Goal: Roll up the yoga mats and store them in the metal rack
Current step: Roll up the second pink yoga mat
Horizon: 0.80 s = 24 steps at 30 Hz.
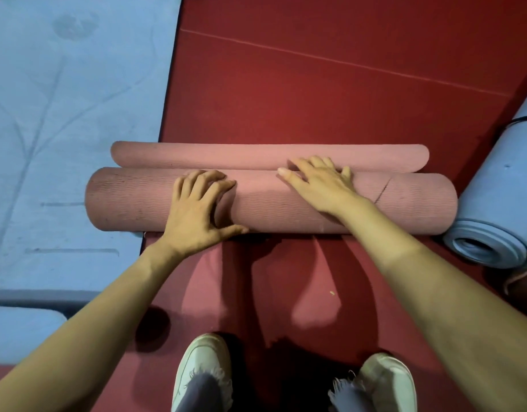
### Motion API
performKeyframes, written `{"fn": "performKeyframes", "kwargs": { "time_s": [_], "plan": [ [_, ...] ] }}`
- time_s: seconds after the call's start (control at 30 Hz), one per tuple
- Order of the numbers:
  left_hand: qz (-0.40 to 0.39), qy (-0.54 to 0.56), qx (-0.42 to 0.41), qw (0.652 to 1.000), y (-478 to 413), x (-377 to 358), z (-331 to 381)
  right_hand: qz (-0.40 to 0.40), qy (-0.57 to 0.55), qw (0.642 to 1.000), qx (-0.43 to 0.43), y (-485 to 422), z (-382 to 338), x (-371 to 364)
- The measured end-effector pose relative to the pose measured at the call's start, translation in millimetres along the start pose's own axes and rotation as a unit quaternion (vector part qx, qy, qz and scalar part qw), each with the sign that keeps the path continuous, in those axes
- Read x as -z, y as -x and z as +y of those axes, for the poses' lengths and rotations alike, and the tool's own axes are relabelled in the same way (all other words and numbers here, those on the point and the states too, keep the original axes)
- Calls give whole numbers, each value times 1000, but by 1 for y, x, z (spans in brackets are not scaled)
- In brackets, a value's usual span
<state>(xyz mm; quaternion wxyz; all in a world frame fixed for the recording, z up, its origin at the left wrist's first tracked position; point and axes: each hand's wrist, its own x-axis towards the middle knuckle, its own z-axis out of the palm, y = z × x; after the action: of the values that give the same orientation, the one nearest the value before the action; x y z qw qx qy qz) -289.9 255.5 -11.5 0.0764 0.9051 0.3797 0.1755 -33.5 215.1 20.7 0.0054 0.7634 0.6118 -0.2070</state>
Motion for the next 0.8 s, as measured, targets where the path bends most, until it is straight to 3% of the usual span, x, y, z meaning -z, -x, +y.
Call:
{"fn": "performKeyframes", "kwargs": {
  "time_s": [0.17,0.27,0.37,0.5,0.7,0.8],
  "plan": [
    [-55,1,-7,998,-25,6,-16,31,-80,994,68,-4,3,4],
    [-68,46,17,997,-48,10,-26,78,-14,993,92,10,14,-10],
    [-18,91,0,996,-52,5,-27,137,7,986,94,21,33,-23],
    [60,41,-17,997,-35,-17,-20,119,51,985,111,21,45,-23],
    [-51,-62,-95,992,-40,-8,-34,104,56,986,120,9,45,-10],
    [-90,-92,-94,987,-51,-6,-38,92,73,987,112,-2,42,-5]
  ]
}}
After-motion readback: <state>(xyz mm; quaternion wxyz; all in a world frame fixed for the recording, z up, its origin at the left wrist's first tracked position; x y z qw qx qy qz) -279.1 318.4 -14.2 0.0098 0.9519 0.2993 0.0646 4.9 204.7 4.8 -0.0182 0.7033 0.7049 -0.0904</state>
